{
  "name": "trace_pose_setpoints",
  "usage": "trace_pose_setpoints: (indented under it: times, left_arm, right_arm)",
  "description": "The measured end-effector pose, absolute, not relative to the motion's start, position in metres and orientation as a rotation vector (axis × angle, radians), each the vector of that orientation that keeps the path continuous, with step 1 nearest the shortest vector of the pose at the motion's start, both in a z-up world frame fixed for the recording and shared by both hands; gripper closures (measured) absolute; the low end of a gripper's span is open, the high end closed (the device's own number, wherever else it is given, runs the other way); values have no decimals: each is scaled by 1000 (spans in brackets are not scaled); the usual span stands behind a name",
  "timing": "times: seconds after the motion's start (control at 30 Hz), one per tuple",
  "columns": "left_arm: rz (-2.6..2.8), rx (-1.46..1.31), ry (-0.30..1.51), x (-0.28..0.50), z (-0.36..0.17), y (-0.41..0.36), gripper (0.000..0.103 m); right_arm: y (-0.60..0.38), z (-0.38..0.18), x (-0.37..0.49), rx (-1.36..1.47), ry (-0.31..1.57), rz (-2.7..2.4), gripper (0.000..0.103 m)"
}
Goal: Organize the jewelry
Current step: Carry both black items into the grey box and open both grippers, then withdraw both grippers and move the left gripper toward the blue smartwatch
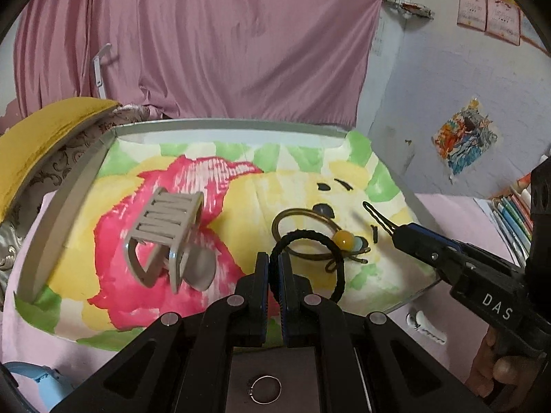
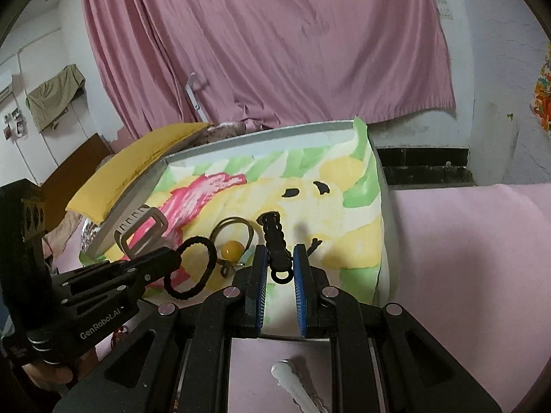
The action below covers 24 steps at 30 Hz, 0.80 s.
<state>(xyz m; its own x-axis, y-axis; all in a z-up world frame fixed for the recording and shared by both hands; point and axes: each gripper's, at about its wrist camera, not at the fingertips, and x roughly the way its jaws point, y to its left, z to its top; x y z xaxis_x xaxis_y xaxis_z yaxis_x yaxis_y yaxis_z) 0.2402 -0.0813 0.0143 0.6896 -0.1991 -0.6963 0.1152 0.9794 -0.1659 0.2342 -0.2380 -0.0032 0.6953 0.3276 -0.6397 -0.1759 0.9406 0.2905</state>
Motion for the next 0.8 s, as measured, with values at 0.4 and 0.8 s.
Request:
trace_pose_setpoints:
  times: [0.4, 0.8]
  left_arm:
    - [-183, -141, 815, 240, 14, -78, 97]
    - [-172, -199, 705, 216, 29, -63, 61]
  right_arm:
    - [-236, -2, 240, 188, 783, 279, 88]
    - [-239, 25, 201, 141, 600, 217, 59]
